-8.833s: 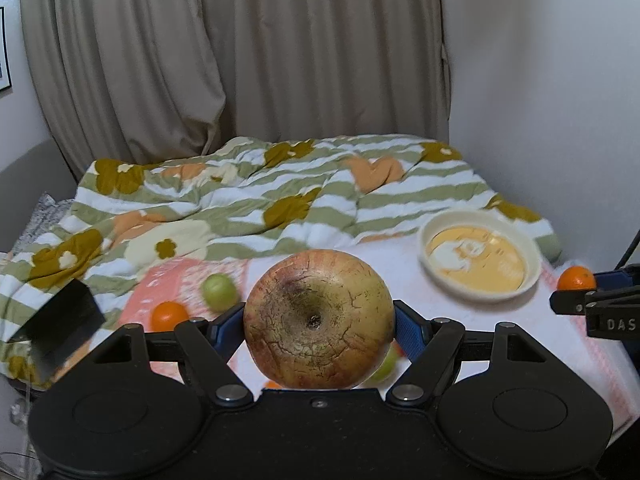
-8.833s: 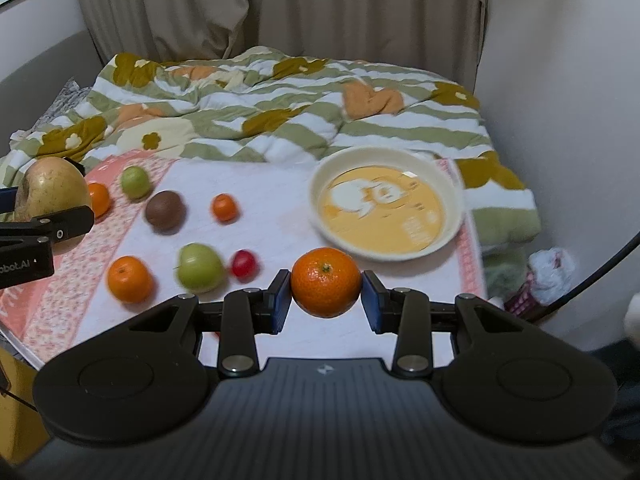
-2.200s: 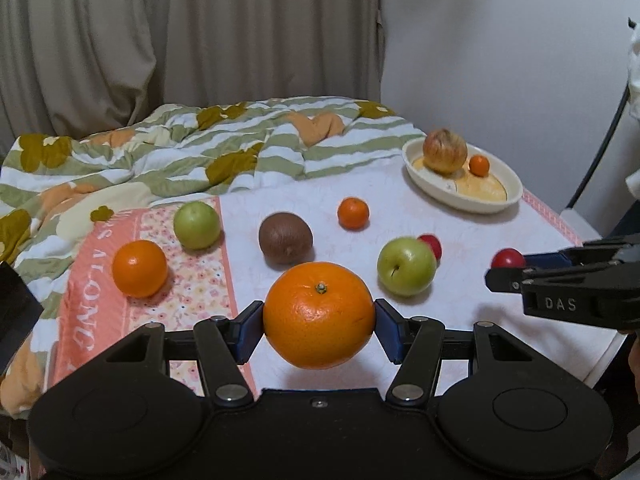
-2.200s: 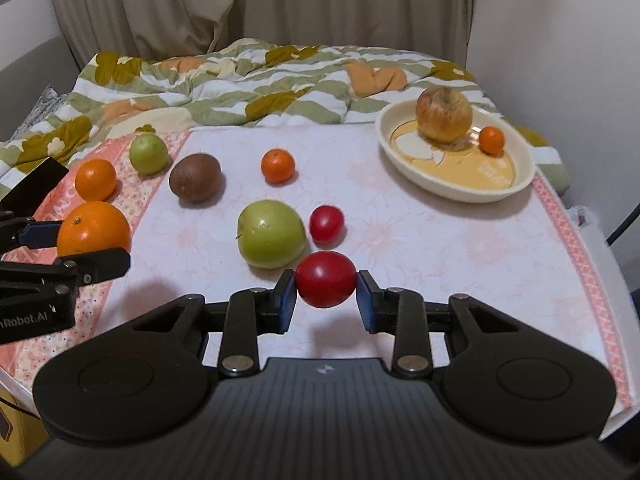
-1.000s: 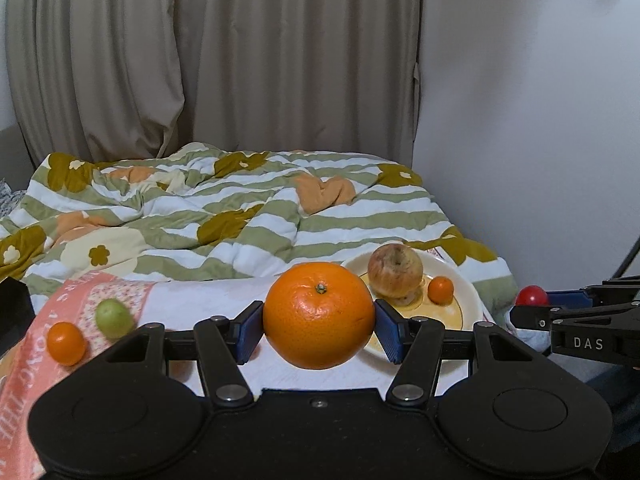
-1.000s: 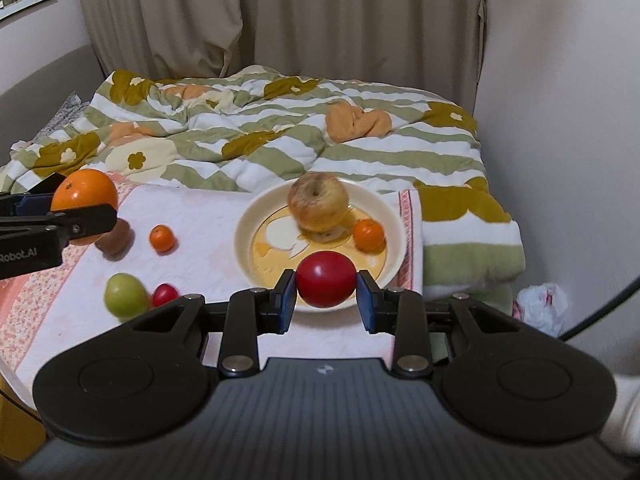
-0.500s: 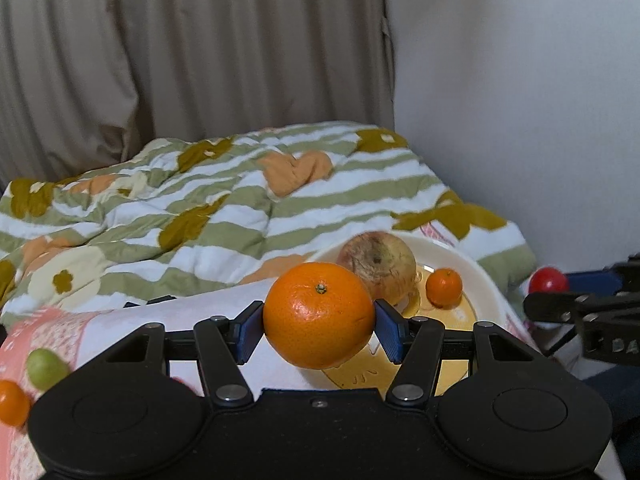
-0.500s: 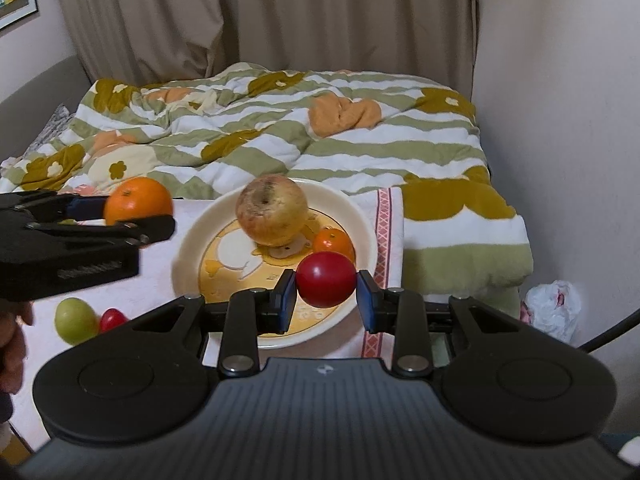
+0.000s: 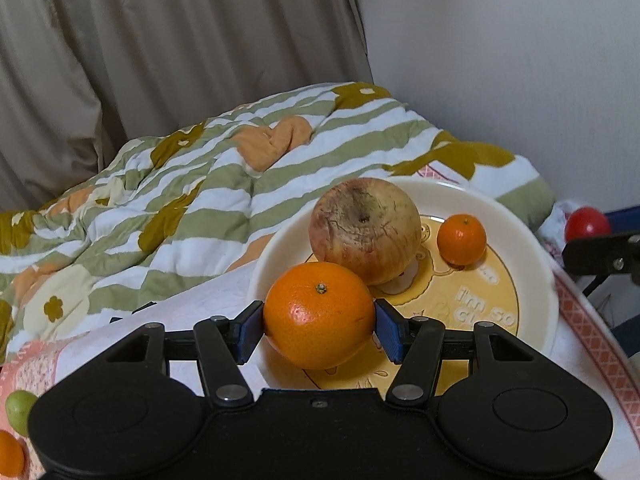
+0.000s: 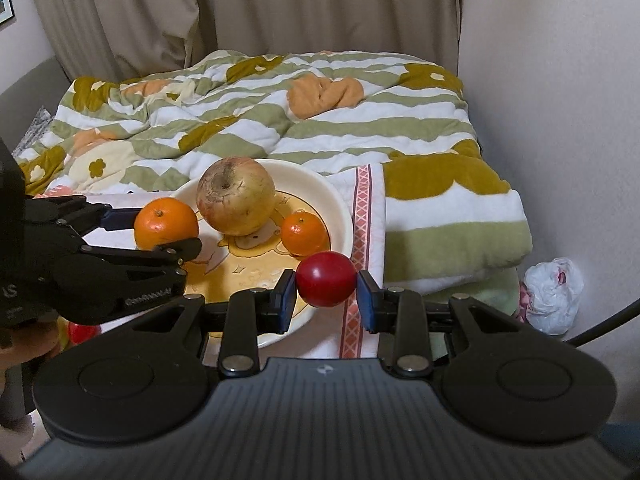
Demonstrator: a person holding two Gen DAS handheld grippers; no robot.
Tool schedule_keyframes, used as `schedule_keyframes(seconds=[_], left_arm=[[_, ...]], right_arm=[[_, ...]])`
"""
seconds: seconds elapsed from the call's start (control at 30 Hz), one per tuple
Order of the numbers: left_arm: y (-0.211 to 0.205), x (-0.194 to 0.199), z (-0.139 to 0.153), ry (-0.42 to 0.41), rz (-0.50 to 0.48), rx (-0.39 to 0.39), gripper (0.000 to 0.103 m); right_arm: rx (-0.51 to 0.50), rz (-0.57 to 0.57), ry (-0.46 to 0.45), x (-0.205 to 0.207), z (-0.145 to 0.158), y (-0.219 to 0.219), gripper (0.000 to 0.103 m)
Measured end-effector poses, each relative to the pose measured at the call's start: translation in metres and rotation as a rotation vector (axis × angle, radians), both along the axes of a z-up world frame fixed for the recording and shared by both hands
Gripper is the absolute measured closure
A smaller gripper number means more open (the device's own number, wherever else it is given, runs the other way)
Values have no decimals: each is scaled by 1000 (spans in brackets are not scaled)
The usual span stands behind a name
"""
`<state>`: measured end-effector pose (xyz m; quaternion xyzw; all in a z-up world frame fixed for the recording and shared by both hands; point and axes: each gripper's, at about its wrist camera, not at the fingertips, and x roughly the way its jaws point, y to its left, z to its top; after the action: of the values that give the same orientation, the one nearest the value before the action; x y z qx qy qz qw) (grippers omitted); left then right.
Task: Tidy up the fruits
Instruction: 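Carry the orange and tomato to the cream bowl and release them, then withdraw both open tools from the bowl back over the table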
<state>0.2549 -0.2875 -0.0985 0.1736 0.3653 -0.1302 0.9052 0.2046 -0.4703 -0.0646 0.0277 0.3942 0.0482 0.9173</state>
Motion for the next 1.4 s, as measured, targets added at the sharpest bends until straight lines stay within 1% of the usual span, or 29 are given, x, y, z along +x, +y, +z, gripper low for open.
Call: schedule_keyframes(seconds=[0.1,0.17,0.2,0.23,0.27,0.37,0.57,0.67,0.73,0.97,1.17,1.2,1.23,1.27,1.3,1.33,1.4], left_arm=[[-3,1,-3,4,-5,15,38],[-5,-2,-1,-22,-17,21,20],[-6,-4,1,-39,-25,37,2],[-8,-7,4,-61,-31,55,0],[-8,-10,6,-72,-36,68,0],[-3,-14,9,-39,-39,63,0],[18,-27,22,27,9,-37,0],[27,-35,28,55,23,-99,0],[31,-39,31,68,32,-122,0],[45,-48,37,74,75,-175,0],[56,-52,38,66,94,-171,0],[57,-53,38,65,96,-172,0],[58,-54,39,65,98,-171,0],[59,-55,40,63,101,-171,0],[60,-57,42,57,101,-170,0],[60,-58,43,51,101,-169,0],[61,-62,46,41,101,-168,0]], right_arm=[[0,-7,3,0,-2,-2,56],[-1,-14,4,0,-2,-3,56],[0,-17,3,0,-1,-4,56],[0,-20,0,0,0,-4,56],[1,-22,-3,-1,2,-5,56],[0,-20,-10,0,6,-6,56],[-20,20,4,8,5,1,56],[-26,52,17,16,-1,10,56],[-37,76,27,22,-7,18,56],[-101,142,62,41,-33,41,56],[-133,174,56,43,-38,51,53],[-136,179,44,40,-36,51,44],[-136,184,28,37,-34,52,37],[-137,184,6,34,-31,51,23],[-138,180,-16,30,-27,51,12],[-138,177,-29,27,-25,50,6],[-132,170,-36,23,-21,49,3]])
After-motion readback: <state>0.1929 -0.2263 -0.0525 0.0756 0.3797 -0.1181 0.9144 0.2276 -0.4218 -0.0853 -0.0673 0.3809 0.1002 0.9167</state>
